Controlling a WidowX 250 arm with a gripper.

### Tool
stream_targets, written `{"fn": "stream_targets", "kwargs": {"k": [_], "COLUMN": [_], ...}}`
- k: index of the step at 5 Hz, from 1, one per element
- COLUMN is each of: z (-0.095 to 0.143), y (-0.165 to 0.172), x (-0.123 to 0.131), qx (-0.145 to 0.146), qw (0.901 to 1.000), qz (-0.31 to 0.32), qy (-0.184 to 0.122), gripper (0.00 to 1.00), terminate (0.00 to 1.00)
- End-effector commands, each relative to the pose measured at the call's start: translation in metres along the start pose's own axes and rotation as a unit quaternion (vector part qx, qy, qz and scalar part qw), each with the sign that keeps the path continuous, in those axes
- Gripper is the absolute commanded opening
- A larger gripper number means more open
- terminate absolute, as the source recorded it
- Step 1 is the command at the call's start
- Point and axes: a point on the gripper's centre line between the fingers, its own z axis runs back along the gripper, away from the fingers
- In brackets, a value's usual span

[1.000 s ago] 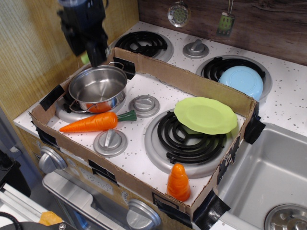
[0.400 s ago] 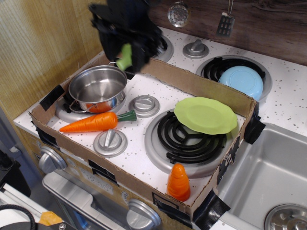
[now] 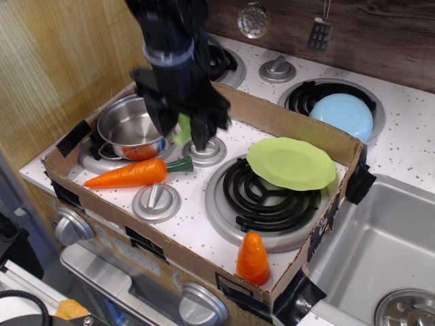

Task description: Take broccoli out of pan

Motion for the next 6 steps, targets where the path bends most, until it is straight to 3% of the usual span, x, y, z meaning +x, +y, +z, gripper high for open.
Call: {"fn": "stream_targets", "kwargs": {"k": [1,2,3,4,5,6], "z": [-0.019,-0.033,-0.04,-0.035,-0.013,0.028], "y": [-0.006,-0.005,-0.002,0.0,-0.002,0.003], "x": [-0.006,-0.01,-0.013,-0.012,-0.004,0.002], "qx": [-0.021,-0.032,-0.041,-0.035,0.003,0.058], "qw": [0.9989,0.998,0.9976,0.9983,0.9998,0.9978], "qz": [0.036,0.033,0.03,0.026,0.018,0.025], "qy": [-0.021,-0.044,-0.046,-0.04,-0.012,0.019], "gripper": [0.0,0.0,0.0,1.0,1.0,1.0], "terminate": [0.0,0.0,0.0,0.0,0.0,0.0]}}
